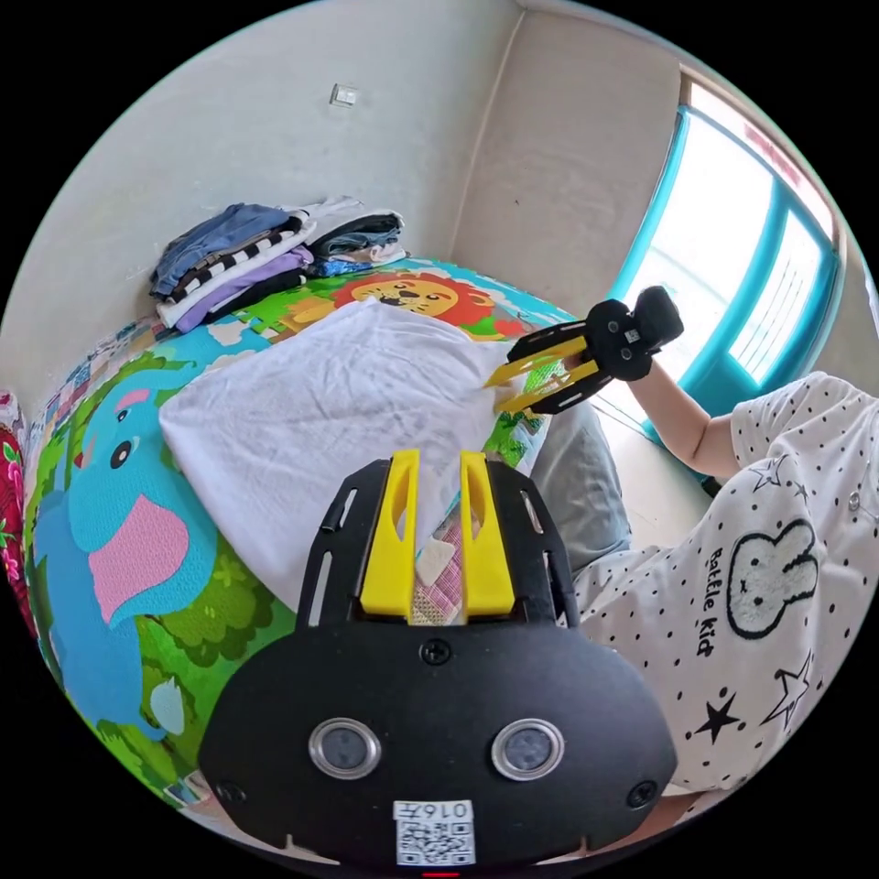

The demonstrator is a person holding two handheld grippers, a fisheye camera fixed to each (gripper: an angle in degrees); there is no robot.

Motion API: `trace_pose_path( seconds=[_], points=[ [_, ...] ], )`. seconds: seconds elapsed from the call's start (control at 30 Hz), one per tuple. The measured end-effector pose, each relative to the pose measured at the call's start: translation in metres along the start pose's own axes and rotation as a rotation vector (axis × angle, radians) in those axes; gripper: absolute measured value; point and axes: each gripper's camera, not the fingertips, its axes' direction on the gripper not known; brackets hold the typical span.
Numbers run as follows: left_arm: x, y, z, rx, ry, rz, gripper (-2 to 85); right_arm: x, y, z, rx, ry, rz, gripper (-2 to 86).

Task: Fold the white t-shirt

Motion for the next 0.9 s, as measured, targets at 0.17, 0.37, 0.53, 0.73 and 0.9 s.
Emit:
trace_pose_path(
  seconds=[0.17, 0.37, 0.53, 0.73, 0.9],
  points=[
    [0.036, -0.011, -0.006, -0.013, -0.102, 0.057, 8.6, -0.012, 0.012, -0.030, 0.034, -0.020, 0.084, 3.6],
    [0.070, -0.021, 0.009, -0.171, -0.217, 0.159, 10.9, -0.031, 0.036, -0.045, 0.047, -0.079, 0.144, 4.7],
    [0.079, -0.021, -0.004, -0.167, -0.228, 0.165, 10.7, -0.055, 0.050, -0.065, 0.108, -0.080, 0.206, 7.5],
    [0.070, -0.028, -0.040, -0.148, -0.180, 0.117, 1.3, -0.099, 0.038, -0.082, 0.217, -0.046, 0.184, 10.6],
    [0.046, -0.038, -0.078, -0.165, -0.017, 0.055, -0.7, -0.131, 0.019, -0.073, 0.183, 0.111, 0.147, 11.6]
  ],
)
